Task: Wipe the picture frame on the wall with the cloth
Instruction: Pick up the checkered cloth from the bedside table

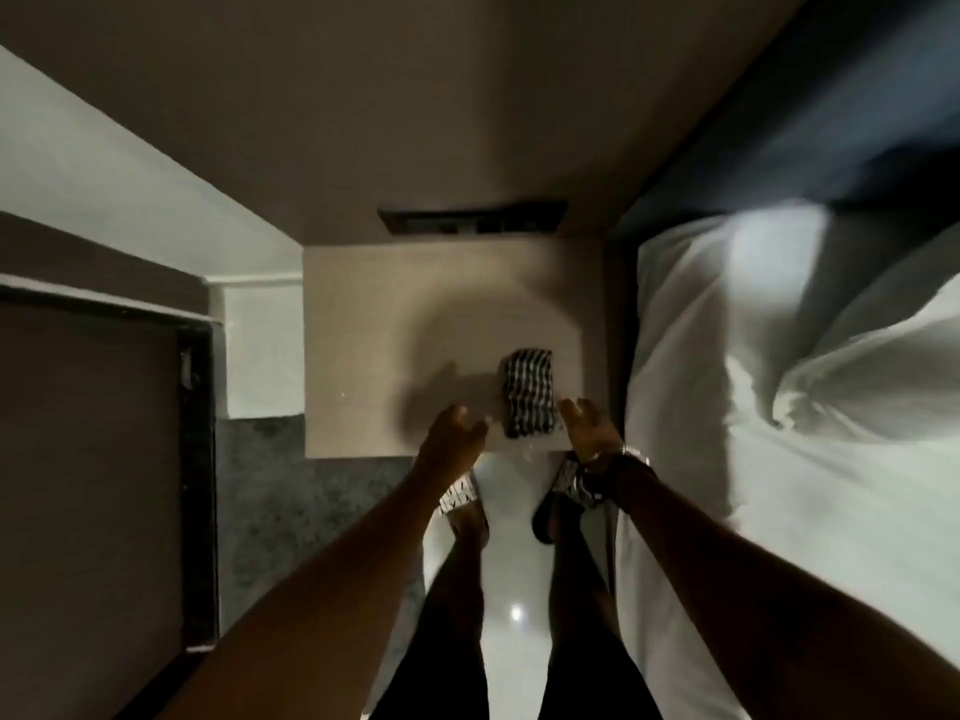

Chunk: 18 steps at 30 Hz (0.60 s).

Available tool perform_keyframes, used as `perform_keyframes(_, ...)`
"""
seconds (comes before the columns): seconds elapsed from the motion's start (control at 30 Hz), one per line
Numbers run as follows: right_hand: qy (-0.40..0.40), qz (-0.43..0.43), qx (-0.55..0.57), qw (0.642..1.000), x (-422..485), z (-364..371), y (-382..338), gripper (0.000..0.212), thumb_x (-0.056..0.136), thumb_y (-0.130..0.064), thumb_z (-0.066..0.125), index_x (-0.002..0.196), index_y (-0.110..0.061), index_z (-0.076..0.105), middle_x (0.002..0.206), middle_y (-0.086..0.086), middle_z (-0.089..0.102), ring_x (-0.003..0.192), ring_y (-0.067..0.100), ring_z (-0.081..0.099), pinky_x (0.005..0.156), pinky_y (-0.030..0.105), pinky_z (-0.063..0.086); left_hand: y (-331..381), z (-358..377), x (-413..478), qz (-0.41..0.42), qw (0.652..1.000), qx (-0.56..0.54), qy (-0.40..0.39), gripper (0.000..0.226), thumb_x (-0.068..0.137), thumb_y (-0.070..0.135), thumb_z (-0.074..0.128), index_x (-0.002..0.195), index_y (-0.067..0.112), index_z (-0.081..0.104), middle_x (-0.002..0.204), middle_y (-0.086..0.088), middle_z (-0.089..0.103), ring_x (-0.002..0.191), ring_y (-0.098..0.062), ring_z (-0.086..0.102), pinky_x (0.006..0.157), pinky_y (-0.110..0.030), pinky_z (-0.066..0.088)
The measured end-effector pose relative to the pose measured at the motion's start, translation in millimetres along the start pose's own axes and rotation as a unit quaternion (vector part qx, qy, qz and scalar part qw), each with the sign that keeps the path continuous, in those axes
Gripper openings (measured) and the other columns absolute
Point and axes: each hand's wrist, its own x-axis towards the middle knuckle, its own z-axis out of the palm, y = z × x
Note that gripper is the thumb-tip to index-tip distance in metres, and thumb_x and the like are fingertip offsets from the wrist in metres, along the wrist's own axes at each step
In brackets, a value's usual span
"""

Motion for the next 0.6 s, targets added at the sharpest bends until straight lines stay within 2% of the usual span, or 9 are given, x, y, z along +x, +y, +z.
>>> perform_keyframes(0.1, 0.006, 0.004, -0.009, 1.000, 57, 18, 6, 0.076, 0.089, -0.061, 0.050, 0.144, -0.010, 0.042, 0.153, 0.016, 0.042, 0.138, 0.033, 0.042, 0.115, 0.039, 0.031, -5, 27, 49, -0.030, 0.998, -0.053, 0.006, 0.047, 0.093, 0.033, 0.060, 0.122, -0.004, 0.056, 0.119, -0.022, 0.063, 0.111, -0.032, 0.060, 0.092, -0.039, 0.047)
perform_keyframes(0.17, 0.018, 0.011, -0.006, 1.000, 91, 31, 9, 0.066, 0.090, -0.055, 0.054, 0.134, -0.007, 0.051, 0.142, 0.018, 0.053, 0.123, 0.032, 0.054, 0.098, 0.026, 0.040, -6, 45, 80, -0.050, 0.993, -0.108, -0.013, 0.029, 0.091, 0.027, 0.062, 0.093, -0.002, 0.059, 0.085, -0.018, 0.059, 0.084, -0.025, 0.056, 0.073, -0.035, 0.041)
perform_keyframes(0.23, 0.044, 0.013, 0.028, 0.999, 115, 41, 14, 0.049, 0.090, -0.045, 0.060, 0.116, -0.003, 0.061, 0.122, 0.020, 0.064, 0.106, 0.031, 0.062, 0.078, 0.024, 0.042, -5, 62, 101, -0.069, 0.984, -0.161, -0.029, 0.023, 0.090, 0.021, 0.063, 0.082, 0.000, 0.059, 0.067, -0.007, 0.051, 0.076, -0.021, 0.049, 0.068, -0.034, 0.036)
perform_keyframes(0.27, 0.058, 0.014, 0.049, 0.997, 123, 44, 15, 0.043, 0.089, -0.042, 0.062, 0.108, -0.004, 0.062, 0.113, 0.019, 0.066, 0.101, 0.031, 0.064, 0.076, 0.026, 0.042, -1, 67, 108, -0.069, 0.982, -0.172, -0.030, 0.023, 0.091, 0.019, 0.063, 0.075, 0.004, 0.058, 0.064, -0.004, 0.051, 0.075, -0.021, 0.049, 0.067, -0.033, 0.037)
perform_keyframes(0.33, 0.076, 0.012, 0.073, 0.994, 136, 47, 14, 0.035, 0.088, -0.043, 0.063, 0.099, -0.009, 0.061, 0.099, 0.011, 0.065, 0.092, 0.027, 0.063, 0.075, 0.029, 0.042, 5, 77, 120, -0.064, 0.979, -0.192, -0.029, 0.025, 0.091, 0.018, 0.064, 0.068, 0.011, 0.056, 0.068, -0.007, 0.057, 0.073, -0.022, 0.055, 0.066, -0.034, 0.045)
perform_keyframes(0.37, 0.068, 0.007, 0.068, 0.995, 138, 49, 14, 0.035, 0.088, -0.046, 0.062, 0.098, -0.012, 0.062, 0.095, 0.007, 0.064, 0.089, 0.026, 0.062, 0.075, 0.029, 0.041, 8, 80, 123, -0.061, 0.976, -0.206, -0.037, 0.021, 0.091, 0.016, 0.064, 0.072, 0.008, 0.060, 0.075, -0.013, 0.064, 0.075, -0.026, 0.060, 0.069, -0.038, 0.051)
perform_keyframes(0.43, 0.043, 0.000, 0.048, 0.998, 137, 52, 14, 0.040, 0.087, -0.050, 0.061, 0.099, -0.012, 0.066, 0.094, 0.005, 0.065, 0.087, 0.023, 0.061, 0.075, 0.029, 0.043, 10, 83, 124, -0.072, 0.967, -0.234, -0.065, 0.015, 0.091, 0.010, 0.062, 0.095, -0.004, 0.067, 0.099, -0.028, 0.069, 0.094, -0.040, 0.067, 0.088, -0.051, 0.055)
perform_keyframes(0.5, 0.020, 0.004, 0.058, 0.998, 134, 50, 13, 0.041, 0.090, -0.047, 0.060, 0.104, -0.010, 0.069, 0.098, 0.009, 0.068, 0.089, 0.025, 0.062, 0.080, 0.032, 0.048, 12, 81, 122, -0.092, 0.960, -0.250, -0.089, 0.023, 0.091, 0.005, 0.059, 0.111, -0.007, 0.063, 0.116, -0.031, 0.066, 0.108, -0.043, 0.064, 0.097, -0.054, 0.051)
perform_keyframes(0.6, -0.012, 0.024, 0.096, 0.995, 123, 41, 3, 0.041, 0.092, -0.042, 0.060, 0.111, -0.006, 0.068, 0.113, 0.015, 0.069, 0.098, 0.028, 0.064, 0.092, 0.037, 0.051, 19, 70, 112, -0.101, 0.943, -0.292, -0.120, 0.018, 0.093, 0.003, 0.055, 0.109, 0.005, 0.061, 0.121, -0.021, 0.065, 0.101, -0.031, 0.065, 0.080, -0.039, 0.054)
